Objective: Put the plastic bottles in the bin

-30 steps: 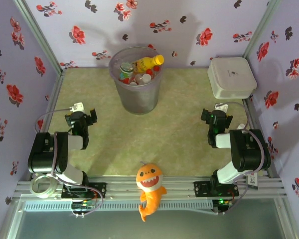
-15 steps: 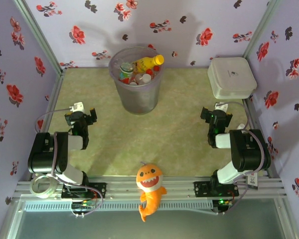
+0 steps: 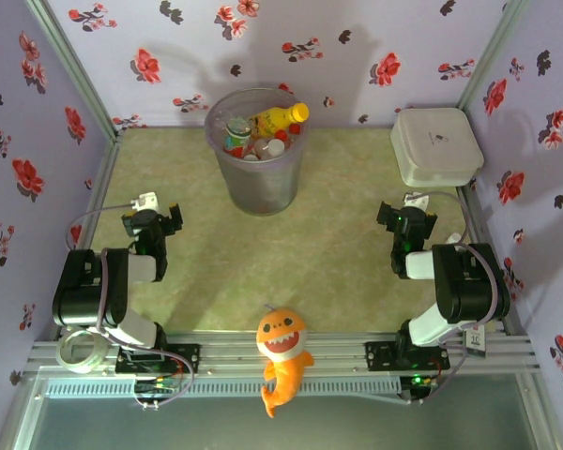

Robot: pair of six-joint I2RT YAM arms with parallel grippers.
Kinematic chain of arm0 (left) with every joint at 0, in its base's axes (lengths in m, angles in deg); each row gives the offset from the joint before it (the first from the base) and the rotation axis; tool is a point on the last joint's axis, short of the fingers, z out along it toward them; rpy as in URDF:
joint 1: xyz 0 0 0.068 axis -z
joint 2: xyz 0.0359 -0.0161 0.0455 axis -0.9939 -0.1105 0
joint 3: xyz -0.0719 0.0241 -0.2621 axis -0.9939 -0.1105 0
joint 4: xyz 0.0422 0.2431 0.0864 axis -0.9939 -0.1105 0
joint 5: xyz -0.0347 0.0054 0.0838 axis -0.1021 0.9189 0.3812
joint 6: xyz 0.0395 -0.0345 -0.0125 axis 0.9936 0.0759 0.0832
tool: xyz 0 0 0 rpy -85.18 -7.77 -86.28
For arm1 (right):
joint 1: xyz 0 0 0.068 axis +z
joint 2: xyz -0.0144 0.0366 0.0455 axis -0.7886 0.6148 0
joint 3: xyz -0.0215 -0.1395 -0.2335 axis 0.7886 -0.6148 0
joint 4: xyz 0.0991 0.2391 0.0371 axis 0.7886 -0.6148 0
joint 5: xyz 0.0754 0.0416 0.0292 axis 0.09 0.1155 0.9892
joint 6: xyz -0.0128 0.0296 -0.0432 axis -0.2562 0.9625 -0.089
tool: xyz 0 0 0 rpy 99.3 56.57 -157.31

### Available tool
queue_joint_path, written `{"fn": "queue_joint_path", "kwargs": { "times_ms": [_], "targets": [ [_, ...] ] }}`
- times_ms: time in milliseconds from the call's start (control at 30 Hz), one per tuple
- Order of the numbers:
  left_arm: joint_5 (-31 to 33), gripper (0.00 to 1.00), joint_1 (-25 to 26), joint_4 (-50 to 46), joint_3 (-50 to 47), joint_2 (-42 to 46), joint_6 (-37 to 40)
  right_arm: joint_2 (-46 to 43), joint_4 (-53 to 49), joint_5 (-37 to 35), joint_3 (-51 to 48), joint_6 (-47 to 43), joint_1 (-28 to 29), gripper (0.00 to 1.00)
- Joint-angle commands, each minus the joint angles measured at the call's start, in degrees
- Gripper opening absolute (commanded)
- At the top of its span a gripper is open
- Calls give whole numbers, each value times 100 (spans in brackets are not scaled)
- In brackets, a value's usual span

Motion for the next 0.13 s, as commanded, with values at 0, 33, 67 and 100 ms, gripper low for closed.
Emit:
{"fn": "queue_joint_path", "kwargs": {
  "times_ms": [0,33,67,100],
  "targets": [
    [-1,100,16,252,-14,-42,93,49,128,40,10,81,-20,99],
    [-8,100,11,258,-14,-42,93,29,169,38,-17,69,-20,99],
    [-4,100,13,259,-14,-46,93,23,197,36,-40,69,-20,99],
    [-2,100,17,258,-14,-49,93,19,210,36,-44,70,-20,99]
  ]
}}
